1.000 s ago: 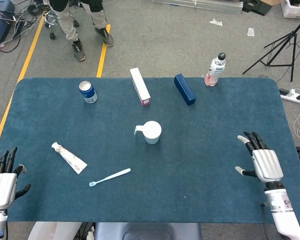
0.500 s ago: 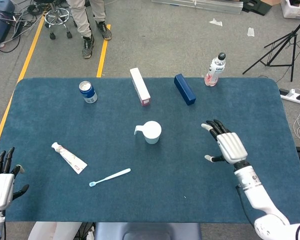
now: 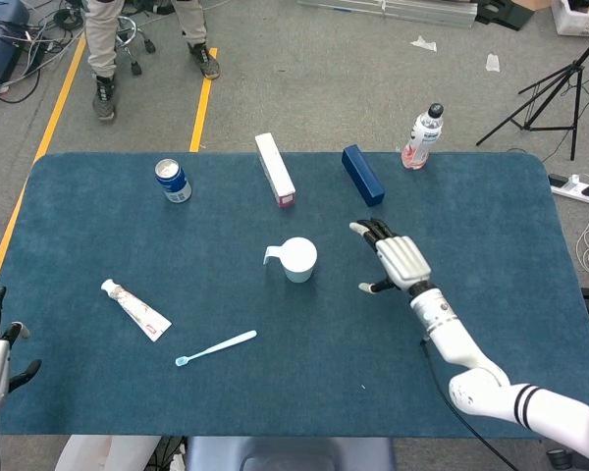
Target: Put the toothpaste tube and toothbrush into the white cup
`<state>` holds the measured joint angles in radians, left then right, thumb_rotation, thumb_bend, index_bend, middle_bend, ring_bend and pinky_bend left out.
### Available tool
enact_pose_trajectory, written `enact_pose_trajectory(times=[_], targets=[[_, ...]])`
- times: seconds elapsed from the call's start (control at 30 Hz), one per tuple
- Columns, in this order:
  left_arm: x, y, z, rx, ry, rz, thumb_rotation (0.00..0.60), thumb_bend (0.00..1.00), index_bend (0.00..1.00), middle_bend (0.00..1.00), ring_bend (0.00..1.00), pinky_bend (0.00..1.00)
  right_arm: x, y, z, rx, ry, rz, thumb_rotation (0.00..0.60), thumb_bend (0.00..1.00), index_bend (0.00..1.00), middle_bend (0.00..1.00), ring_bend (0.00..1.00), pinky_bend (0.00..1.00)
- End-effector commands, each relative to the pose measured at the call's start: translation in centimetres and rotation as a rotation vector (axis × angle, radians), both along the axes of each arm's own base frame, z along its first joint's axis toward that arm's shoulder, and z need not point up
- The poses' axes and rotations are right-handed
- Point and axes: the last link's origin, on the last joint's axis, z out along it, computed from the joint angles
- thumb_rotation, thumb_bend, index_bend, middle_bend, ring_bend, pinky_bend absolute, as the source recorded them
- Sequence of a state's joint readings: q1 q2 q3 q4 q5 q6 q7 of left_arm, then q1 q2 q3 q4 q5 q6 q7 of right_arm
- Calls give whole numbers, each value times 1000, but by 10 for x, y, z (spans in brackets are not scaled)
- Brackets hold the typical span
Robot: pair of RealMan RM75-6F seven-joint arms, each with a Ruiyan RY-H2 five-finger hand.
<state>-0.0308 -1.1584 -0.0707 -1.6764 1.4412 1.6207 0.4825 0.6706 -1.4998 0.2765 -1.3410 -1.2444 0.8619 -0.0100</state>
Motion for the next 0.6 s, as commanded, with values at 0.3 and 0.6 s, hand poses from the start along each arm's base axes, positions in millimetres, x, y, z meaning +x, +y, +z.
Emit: enact_pose_trajectory(times=[0.3, 0.6], targets=[[-3, -2, 6, 17, -8, 18, 600, 19, 472, 48, 0, 0, 23, -16, -32, 140, -145, 22, 600, 0, 130, 96, 6, 329], [-3, -3, 7, 15, -17, 15, 600, 19, 472, 49, 0, 0, 29, -22, -42, 184, -167, 45, 600, 0, 129, 97, 6, 330]])
